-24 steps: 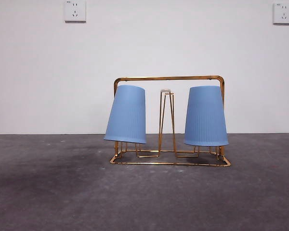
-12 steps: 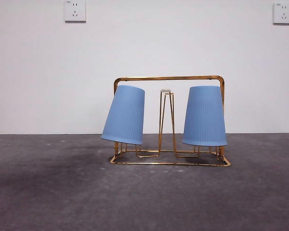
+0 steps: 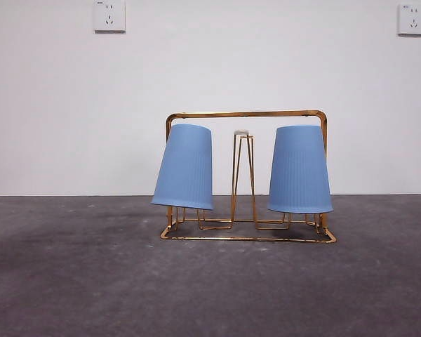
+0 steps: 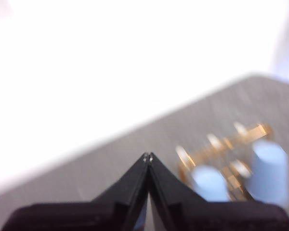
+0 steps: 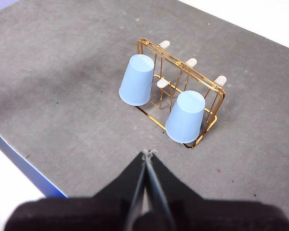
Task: Pick up cup 1,put cup 1 in the cup rack,pick up cup 2,put cup 2 in the cup rack
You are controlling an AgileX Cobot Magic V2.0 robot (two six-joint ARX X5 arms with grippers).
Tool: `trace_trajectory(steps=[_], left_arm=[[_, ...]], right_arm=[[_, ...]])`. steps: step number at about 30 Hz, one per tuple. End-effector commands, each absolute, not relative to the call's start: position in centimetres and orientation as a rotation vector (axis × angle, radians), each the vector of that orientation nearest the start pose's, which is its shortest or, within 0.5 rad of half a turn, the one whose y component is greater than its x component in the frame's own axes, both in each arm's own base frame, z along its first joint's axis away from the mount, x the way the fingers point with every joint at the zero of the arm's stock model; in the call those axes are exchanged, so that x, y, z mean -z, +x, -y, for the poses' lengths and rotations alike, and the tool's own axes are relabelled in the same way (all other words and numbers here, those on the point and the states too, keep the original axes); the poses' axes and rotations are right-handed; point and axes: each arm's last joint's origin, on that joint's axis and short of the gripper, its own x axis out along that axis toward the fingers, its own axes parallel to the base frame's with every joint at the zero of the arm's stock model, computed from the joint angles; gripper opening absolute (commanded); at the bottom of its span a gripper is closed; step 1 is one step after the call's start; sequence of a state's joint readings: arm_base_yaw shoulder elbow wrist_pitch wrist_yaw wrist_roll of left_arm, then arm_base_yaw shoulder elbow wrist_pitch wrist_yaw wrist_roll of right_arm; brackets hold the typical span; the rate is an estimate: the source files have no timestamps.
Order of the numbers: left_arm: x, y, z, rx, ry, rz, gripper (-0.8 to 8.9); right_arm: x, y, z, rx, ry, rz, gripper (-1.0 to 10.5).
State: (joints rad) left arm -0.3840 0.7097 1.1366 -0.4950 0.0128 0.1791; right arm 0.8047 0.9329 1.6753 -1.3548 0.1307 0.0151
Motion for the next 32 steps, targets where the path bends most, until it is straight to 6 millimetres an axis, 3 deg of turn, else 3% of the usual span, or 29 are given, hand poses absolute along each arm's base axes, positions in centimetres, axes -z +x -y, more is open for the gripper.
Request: trace_trajectory(steps=[1,3,7,13,19,25,32], left_arm=[[-41.2,10.4,3.2,0.401,0.275,0.119,-0.03],[-39.8,10.1,2.4,0.325,0.278,0.160,-0.03],[-35.0,10.2,1.2,0.152,0.290,0.139,-0.03],[-27.0,9.9,0.7,0.115,0.242,0.033,-0.03],[-20.8,10.0,0.6,0.099,0.157,-0.012,-0.03],[-16.7,9.9,0.6,0.100,0.091,-0.053,-0.03],[-14.9,9.6,0.6,0.104,0.077,-0.163,-0.03]], right_arm=[[-46.7,5.9,-5.6,-0.642,-0.270,-0.591,0.0],[-46.7,5.9,-5.6,-0.642,-0.270,-0.591,0.0],[-46.7,5.9,-5.6,-0.642,-0.270,-0.591,0.0],[-46.7,5.9,-5.6,-0.642,-0.270,-0.591,0.0],[-46.7,5.9,-5.6,-0.642,-0.270,-0.591,0.0],[-46.7,5.9,-5.6,-0.642,-0.270,-0.591,0.0],[-46.7,5.9,-5.6,-0.642,-0.270,-0.590,0.0]])
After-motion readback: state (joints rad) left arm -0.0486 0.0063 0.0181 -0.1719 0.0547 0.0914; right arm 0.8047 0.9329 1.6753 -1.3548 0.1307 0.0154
